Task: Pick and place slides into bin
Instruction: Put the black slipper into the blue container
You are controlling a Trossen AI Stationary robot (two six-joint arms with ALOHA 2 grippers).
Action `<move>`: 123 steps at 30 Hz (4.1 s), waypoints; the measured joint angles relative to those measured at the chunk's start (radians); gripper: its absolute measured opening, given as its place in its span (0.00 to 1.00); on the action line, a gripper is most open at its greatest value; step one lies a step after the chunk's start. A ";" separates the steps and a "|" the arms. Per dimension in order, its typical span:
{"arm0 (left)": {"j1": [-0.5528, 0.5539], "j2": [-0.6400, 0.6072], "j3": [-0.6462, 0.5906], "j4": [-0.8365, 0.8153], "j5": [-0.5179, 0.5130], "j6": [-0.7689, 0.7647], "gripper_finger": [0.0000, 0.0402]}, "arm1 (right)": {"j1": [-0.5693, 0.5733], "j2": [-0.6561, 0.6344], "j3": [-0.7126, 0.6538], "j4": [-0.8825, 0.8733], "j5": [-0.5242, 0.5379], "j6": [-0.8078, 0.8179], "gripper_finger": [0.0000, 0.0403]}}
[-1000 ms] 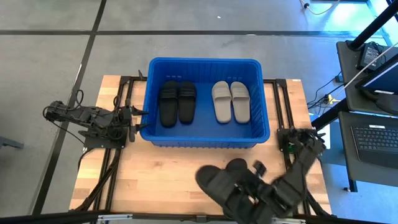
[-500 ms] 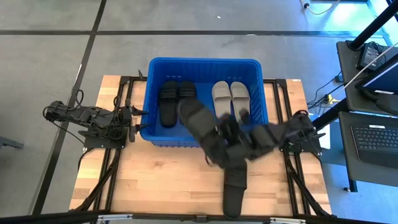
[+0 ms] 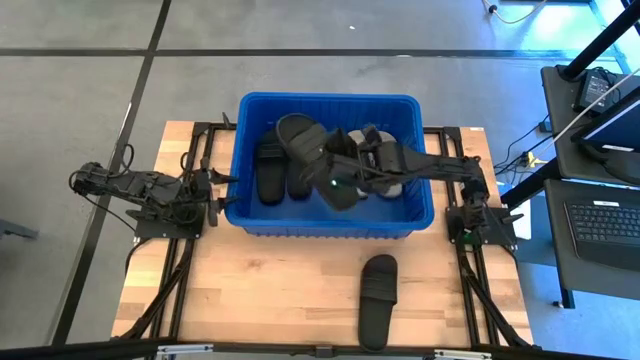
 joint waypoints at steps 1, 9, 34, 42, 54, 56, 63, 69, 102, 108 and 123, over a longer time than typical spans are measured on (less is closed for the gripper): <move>0.000 0.000 0.000 0.016 -0.015 0.005 0.57 | -0.012 0.003 0.000 0.013 -0.002 -0.025 0.03; 0.000 0.000 0.000 0.245 -0.047 0.130 0.57 | -0.101 0.036 0.000 0.068 -0.085 -0.122 0.03; 0.008 0.392 0.000 0.797 -0.131 -0.157 0.56 | -0.244 0.129 0.011 0.691 -0.272 -0.562 0.04; 0.072 0.538 0.000 0.920 -0.179 -0.159 0.56 | -0.236 0.129 0.011 0.869 -0.324 -0.680 0.03; 0.142 0.735 0.066 1.068 -0.178 -0.078 0.56 | -0.231 0.132 0.011 0.994 -0.369 -0.723 0.03; 0.149 0.762 0.105 1.067 -0.180 -0.045 0.56 | -0.231 0.133 0.011 0.999 -0.369 -0.732 0.03; 0.172 0.848 0.225 1.045 -0.208 0.026 0.56 | -0.231 0.133 0.011 1.014 -0.371 -0.733 0.03; 0.179 0.892 0.251 1.032 -0.171 0.021 0.56 | -0.225 0.133 0.011 1.000 -0.372 -0.768 0.03; 0.163 0.897 0.253 1.048 -0.273 -0.017 0.83 | -0.188 0.139 0.010 0.968 -0.376 -0.825 0.03; 0.164 0.897 0.253 1.052 -0.327 -0.032 0.82 | -0.178 0.139 0.010 0.971 -0.372 -0.825 0.03; 0.163 0.897 0.253 1.051 -0.406 -0.056 0.68 | -0.177 0.138 0.010 0.975 -0.325 -0.851 0.03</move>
